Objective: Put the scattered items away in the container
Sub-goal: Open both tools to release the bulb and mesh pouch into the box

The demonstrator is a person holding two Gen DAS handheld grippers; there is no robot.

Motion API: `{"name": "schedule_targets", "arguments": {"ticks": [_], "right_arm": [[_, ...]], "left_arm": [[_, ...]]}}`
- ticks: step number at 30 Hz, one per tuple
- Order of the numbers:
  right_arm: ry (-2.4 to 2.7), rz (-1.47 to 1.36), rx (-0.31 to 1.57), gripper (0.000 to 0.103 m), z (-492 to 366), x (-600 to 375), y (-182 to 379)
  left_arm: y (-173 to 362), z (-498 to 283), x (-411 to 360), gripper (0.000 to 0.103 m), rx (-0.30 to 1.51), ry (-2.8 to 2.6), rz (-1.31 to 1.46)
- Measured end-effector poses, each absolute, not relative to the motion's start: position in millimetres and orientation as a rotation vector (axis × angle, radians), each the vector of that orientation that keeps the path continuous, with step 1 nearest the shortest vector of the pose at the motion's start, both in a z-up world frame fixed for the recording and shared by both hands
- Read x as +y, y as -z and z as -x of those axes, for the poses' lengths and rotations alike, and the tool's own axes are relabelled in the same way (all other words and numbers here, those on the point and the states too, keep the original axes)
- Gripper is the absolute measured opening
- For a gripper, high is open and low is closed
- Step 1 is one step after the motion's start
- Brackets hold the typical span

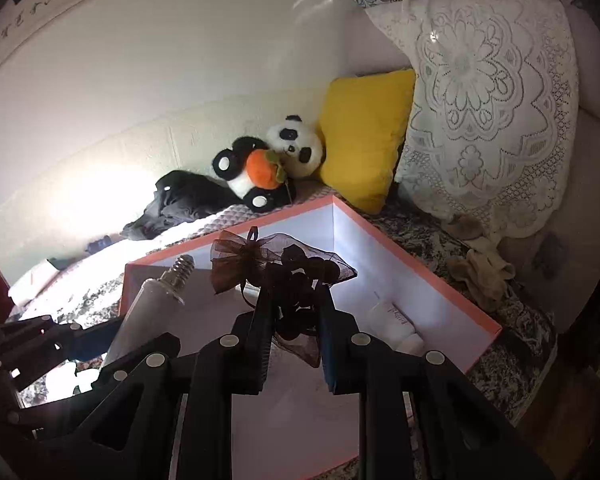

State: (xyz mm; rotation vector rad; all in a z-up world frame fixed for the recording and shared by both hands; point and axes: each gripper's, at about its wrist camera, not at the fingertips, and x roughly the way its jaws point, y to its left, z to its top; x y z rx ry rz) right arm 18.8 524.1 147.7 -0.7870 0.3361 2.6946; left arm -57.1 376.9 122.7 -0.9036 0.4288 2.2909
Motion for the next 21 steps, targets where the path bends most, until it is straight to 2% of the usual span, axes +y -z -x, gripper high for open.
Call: {"name": "schedule_targets", "arguments": {"ticks": [8,9,10,11,12,13,14,15,16,21], "right_arm": [[-2.616,0.806,0.324,0.022,8.2,551.3,-140.5],[-2.607,0.820,0.319,0.022,10.2,553.3,-138.1],[-2.599,0.843,0.311,0.023,12.8,554.6,-134.8],[-2.588,0.881,0.295,0.025,16.8,555.0,-130.2],[-2.567,0.911,0.272,0.032,20.1,554.2,-125.2],[-2.539,0.928,0.249,0.040,22.3,553.4,-120.6],[-2.522,0.932,0.253,0.065,23.0,555.0,-118.3],[-2.509,0.925,0.252,0.084,21.7,556.7,-117.2],[-2.493,0.901,0.239,0.087,19.1,557.6,-118.3],[-2.457,0.819,0.267,0.088,8.1,562.9,-127.4]], "left_arm": [[-95.8,84.0,394.7,0.029,0.474,-2.262,0.989],[-94.1,87.4,395.3,0.037,0.466,-2.260,1.004],[-93.5,91.0,395.7,0.061,0.460,-2.261,1.014],[-94.2,92.9,395.5,0.074,0.452,-2.262,1.015],[-95.6,93.8,394.8,0.089,0.446,-2.264,1.004],[-95.9,92.2,395.9,0.089,0.484,-2.277,0.986],[-97.2,91.1,396.1,0.090,0.499,-2.279,0.971],[-98.9,90.8,395.3,0.090,0.498,-2.270,0.967],[-101.0,91.9,393.4,0.091,0.486,-2.262,0.970],[-113.1,95.8,377.1,0.093,0.434,-2.294,0.964]]}}
